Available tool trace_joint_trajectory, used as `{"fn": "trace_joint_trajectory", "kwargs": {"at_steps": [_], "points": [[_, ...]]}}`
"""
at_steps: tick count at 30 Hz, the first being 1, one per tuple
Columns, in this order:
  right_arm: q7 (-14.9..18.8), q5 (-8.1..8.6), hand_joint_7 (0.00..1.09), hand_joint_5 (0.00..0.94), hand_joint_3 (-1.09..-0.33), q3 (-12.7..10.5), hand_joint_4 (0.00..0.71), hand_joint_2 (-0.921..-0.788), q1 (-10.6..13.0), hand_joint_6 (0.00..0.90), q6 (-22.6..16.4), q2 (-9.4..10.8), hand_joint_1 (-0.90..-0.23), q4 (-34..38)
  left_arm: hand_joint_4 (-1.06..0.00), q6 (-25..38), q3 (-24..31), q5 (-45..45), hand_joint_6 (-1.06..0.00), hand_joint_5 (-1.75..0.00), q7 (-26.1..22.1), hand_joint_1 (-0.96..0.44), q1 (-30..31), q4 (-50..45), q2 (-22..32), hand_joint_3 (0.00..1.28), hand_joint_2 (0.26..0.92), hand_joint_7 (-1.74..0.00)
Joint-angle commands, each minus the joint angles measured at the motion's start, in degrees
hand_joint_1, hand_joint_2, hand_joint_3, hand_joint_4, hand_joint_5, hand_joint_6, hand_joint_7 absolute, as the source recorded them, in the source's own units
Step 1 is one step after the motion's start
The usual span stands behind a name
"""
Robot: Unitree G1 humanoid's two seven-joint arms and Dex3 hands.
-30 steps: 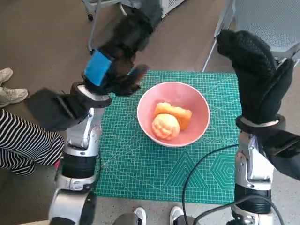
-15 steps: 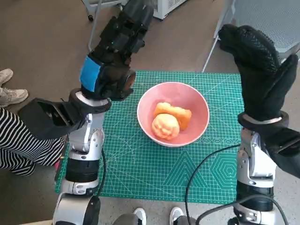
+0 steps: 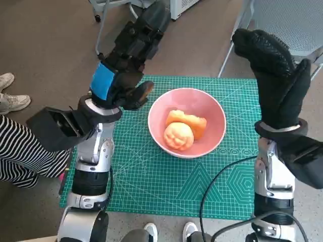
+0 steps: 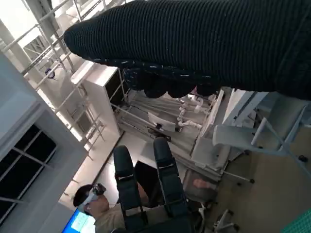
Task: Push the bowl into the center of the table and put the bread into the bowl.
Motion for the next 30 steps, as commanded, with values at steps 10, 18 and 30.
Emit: {"fn": "trace_joint_trajectory", "kwargs": {"at_steps": [10, 18, 30], "points": [[0.45, -0.55, 0.56, 0.001, -0.664, -0.07, 0.184, -0.921, 0.01, 0.018, -0.6, -1.12, -0.648, 1.53, -0.05, -3.23, 0.1, 1.46, 0.0, 0.0, -0.47, -0.79, -0.93, 2.0, 0.58, 0.51, 0.921, -0.37], [0.44, -0.56, 0.56, 0.0, -0.667, 0.01, 0.184, -0.921, -0.25, 0.016, -1.47, -1.04, -0.648, 2.23, -0.05, -4.67, 0.62, 0.76, 0.0, 0.0, -0.79, -0.79, -0.77, 3.3, 0.24, 0.51, 0.921, -0.37], [-0.03, -0.87, 0.57, 0.0, -0.669, 0.11, 0.184, -0.921, -0.7, 0.014, -1.0, -1.2, -0.655, 1.69, -0.07, -4.13, 1.37, -1.54, 0.0, -0.01, -0.34, -0.79, 1.74, 2.25, -0.9, 0.51, 0.921, -0.4]]}}
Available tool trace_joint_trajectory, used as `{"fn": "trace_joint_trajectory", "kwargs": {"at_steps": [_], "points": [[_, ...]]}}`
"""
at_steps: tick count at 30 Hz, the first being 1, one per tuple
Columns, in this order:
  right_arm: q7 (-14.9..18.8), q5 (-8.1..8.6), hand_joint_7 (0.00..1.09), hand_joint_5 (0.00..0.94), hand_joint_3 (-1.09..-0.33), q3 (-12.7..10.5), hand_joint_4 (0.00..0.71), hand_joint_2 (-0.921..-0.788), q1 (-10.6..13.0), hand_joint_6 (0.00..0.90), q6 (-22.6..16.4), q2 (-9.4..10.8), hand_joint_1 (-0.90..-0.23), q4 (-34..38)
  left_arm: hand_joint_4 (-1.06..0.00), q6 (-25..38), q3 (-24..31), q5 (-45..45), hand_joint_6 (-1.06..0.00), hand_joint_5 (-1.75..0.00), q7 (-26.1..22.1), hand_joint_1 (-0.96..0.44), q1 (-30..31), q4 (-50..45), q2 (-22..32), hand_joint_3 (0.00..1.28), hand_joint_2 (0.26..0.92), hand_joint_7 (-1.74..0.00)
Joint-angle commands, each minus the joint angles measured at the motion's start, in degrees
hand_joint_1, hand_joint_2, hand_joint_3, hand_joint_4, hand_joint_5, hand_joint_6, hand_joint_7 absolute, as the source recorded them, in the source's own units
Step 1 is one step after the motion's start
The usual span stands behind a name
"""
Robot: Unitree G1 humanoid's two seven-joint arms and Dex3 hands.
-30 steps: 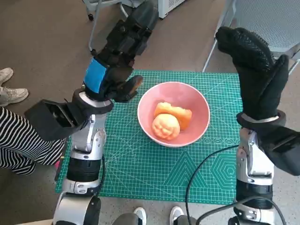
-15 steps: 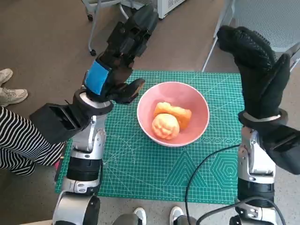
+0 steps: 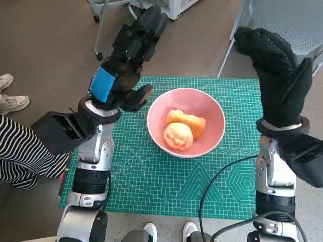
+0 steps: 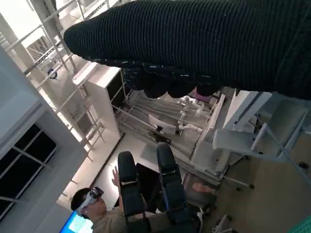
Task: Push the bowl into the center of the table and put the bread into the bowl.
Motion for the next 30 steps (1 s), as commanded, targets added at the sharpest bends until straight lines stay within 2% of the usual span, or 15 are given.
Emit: {"fn": "trace_joint_trajectory", "kwargs": {"at_steps": [1, 17, 30], "points": [[-0.2, -0.79, 0.57, 0.0, -0.669, 0.08, 0.184, -0.921, 0.02, 0.014, 0.76, -0.42, -0.655, 0.05, -0.07, -0.18, 0.46, -0.88, 0.0, -0.01, 0.45, -0.79, 1.65, -0.68, -0.78, 0.51, 0.921, -0.4], [-0.58, -1.53, 0.57, 0.001, -0.666, -0.04, 0.186, -0.921, 0.14, 0.011, 0.97, -0.82, -0.671, -1.1, -0.09, -1.0, -0.18, -0.42, 0.0, -0.01, 1.14, -0.78, 3.79, -2.05, -2.38, 0.49, 0.921, -0.35], [-0.82, -2.27, 0.57, 0.001, -0.668, -0.26, 0.186, -0.921, -0.27, 0.01, 1.96, -1.1, -0.664, -1.68, -0.08, -0.77, -0.28, 0.17, 0.0, -0.01, 1.32, -0.77, 4.72, -3.28, -1.68, 0.5, 0.921, -0.33]]}}
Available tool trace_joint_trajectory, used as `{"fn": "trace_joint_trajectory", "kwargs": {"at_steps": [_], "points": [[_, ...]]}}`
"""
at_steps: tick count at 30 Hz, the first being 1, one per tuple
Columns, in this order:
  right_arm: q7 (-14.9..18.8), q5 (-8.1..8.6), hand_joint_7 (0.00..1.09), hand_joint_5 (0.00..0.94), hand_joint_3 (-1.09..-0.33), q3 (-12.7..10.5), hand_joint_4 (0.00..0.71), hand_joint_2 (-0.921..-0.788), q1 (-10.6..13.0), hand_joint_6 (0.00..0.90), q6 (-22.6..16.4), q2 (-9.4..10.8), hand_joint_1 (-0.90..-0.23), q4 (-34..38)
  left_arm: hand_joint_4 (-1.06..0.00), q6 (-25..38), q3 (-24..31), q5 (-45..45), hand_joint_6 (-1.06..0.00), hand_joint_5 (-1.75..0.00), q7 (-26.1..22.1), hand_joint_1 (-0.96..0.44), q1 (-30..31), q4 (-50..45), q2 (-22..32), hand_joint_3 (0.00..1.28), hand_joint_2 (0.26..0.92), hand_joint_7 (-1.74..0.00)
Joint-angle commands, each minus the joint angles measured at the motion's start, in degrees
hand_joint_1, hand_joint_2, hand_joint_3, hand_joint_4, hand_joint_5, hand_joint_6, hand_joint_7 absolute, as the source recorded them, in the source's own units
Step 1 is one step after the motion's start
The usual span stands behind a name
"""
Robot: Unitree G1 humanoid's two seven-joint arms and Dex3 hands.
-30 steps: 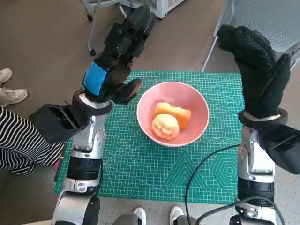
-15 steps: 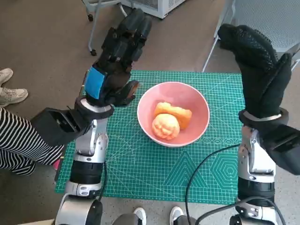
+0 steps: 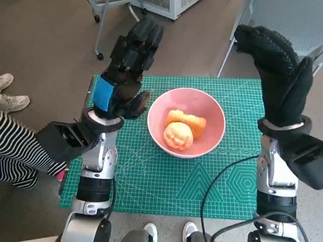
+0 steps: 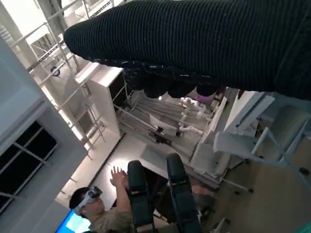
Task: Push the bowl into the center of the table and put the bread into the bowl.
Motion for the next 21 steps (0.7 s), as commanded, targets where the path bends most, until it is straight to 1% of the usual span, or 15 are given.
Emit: {"fn": "trace_joint_trajectory", "kwargs": {"at_steps": [1, 9, 21], "points": [[-0.31, -0.38, 0.57, 0.001, -0.668, -0.17, 0.186, -0.921, -0.09, 0.01, 0.98, -0.71, -0.664, 0.01, -0.08, -0.46, 0.01, 0.25, 0.0, -0.01, 0.12, -0.77, 0.38, -0.66, 0.36, 0.5, 0.921, -0.33], [-0.29, -0.6, 0.57, 0.001, -0.669, -0.11, 0.185, -0.921, -0.23, 0.01, 1.05, -0.65, -0.67, 0.18, -0.09, -0.24, 0.26, -0.18, 0.0, -0.01, -0.13, -0.77, 0.48, -0.61, 0.69, 0.49, 0.921, -0.34], [-0.23, 0.1, 0.58, 0.0, -0.67, -0.12, 0.182, -0.921, -0.45, 0.014, 2.14, -0.35, -0.666, -0.29, -0.09, -0.26, 0.6, -0.81, 0.0, -0.01, -0.62, -0.77, 0.8, -1.07, 1.05, 0.47, 0.921, -0.34]]}}
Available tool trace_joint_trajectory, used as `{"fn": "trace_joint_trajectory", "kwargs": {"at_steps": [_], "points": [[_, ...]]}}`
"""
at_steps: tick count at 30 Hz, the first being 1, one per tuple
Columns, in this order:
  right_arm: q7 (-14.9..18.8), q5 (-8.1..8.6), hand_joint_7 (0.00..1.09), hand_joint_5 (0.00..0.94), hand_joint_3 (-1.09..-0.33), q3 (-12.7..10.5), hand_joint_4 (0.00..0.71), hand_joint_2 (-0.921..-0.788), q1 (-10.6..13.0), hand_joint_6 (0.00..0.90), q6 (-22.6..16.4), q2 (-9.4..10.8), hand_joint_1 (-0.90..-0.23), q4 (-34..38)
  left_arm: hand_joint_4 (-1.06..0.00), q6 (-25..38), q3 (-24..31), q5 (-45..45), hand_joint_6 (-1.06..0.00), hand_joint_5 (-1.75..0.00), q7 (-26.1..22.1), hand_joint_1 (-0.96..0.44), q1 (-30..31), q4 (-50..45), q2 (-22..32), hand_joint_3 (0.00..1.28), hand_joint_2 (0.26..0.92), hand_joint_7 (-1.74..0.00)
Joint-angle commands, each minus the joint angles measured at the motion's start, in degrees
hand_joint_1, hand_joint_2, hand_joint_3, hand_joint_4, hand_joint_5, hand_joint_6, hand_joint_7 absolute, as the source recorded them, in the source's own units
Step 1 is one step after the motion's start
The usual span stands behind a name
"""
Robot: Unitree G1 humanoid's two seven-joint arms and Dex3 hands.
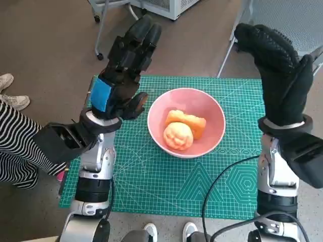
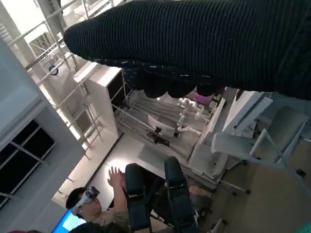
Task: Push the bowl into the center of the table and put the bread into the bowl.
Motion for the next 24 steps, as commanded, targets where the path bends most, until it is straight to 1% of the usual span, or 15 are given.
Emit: {"fn": "trace_joint_trajectory", "kwargs": {"at_steps": [1, 10, 16, 20, 24], "points": [[-0.22, 0.26, 0.58, 0.0, -0.67, 0.0, 0.182, -0.921, -0.16, 0.014, 1.3, -0.26, -0.666, -0.18, -0.09, -0.33, 0.36, -0.54, 0.0, -0.01, -0.38, -0.77, 0.57, -0.54, 0.52, 0.47, 0.921, -0.34], [0.01, 0.85, 0.58, 0.0, -0.671, -0.02, 0.18, -0.921, -0.32, 0.016, 1.61, 0.09, -0.667, 0.03, -0.09, -0.35, 0.84, -1.0, 0.0, -0.01, -0.67, -0.77, 0.29, -0.02, 0.54, 0.47, 0.921, -0.34], [0.08, 1.3, 0.58, 0.0, -0.671, -0.17, 0.18, -0.921, -0.39, 0.016, 1.66, 0.2, -0.667, 0.13, -0.09, 0.56, 1.02, -2.03, 0.0, -0.01, -1.06, -0.76, 0.28, -0.38, 0.42, 0.44, 0.921, -0.35], [0.43, 2.14, 0.58, 0.0, -0.672, -0.37, 0.18, -0.921, -0.55, 0.022, 1.53, 0.44, -0.667, 0.55, -0.09, 0.84, 1.02, -2.7, 0.0, -0.01, -1.21, -0.75, 0.36, -0.66, 0.28, 0.42, 0.921, -0.35], [0.16, 2.23, 0.58, 0.001, -0.672, -0.22, 0.182, -0.921, -0.58, 0.027, 1.56, 0.48, -0.667, 0.48, -0.09, 0.47, 1.06, -2.84, 0.0, -0.01, -1.43, -0.75, 0.15, -0.05, 0.26, 0.41, 0.921, -0.35]]}}
